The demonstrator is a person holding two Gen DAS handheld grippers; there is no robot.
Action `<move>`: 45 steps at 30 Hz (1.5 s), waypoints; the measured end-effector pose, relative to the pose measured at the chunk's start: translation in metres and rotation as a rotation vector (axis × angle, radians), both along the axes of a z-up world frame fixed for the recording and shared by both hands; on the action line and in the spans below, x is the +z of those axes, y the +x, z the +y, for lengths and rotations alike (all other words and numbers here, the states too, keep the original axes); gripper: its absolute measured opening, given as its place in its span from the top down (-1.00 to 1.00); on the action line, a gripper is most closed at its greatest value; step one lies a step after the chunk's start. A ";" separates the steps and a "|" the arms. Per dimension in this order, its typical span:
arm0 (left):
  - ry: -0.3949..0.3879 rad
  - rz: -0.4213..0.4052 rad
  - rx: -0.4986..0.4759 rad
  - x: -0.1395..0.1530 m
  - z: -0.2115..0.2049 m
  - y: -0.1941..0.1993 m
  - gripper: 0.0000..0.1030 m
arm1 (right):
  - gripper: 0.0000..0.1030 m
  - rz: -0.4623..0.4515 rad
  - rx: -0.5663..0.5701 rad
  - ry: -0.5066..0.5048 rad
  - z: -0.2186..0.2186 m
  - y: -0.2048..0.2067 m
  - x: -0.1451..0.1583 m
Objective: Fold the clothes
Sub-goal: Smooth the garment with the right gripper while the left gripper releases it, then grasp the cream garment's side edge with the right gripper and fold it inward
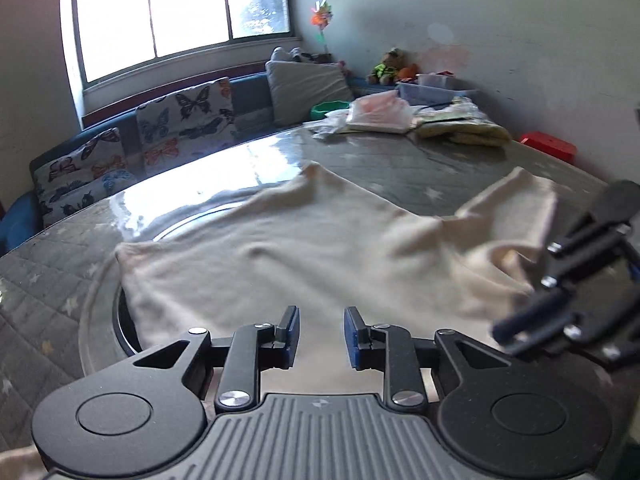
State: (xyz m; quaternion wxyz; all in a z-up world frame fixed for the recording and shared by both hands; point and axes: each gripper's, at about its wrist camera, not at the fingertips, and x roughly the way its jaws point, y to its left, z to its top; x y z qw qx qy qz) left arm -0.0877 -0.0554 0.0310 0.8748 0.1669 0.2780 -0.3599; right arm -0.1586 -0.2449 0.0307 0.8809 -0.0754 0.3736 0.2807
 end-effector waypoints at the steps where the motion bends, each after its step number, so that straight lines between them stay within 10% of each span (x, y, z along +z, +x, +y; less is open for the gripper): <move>1: -0.002 -0.004 -0.008 -0.004 0.003 -0.010 0.48 | 0.62 0.001 0.000 -0.008 0.000 -0.004 -0.002; 22: -0.049 -0.049 -0.048 0.019 0.018 -0.043 0.46 | 0.35 -0.025 -0.341 0.144 -0.066 -0.026 0.003; 31: -0.093 -0.001 -0.148 0.013 -0.055 -0.035 0.46 | 0.22 -0.128 -0.835 -0.028 -0.172 -0.022 0.005; 37: -0.068 0.044 -0.208 -0.005 -0.088 -0.040 0.46 | 0.17 -0.057 -0.979 0.046 -0.227 -0.008 -0.018; 45: -0.033 0.069 -0.242 -0.015 -0.099 -0.043 0.46 | 0.82 -0.112 -0.914 0.003 -0.218 -0.003 -0.011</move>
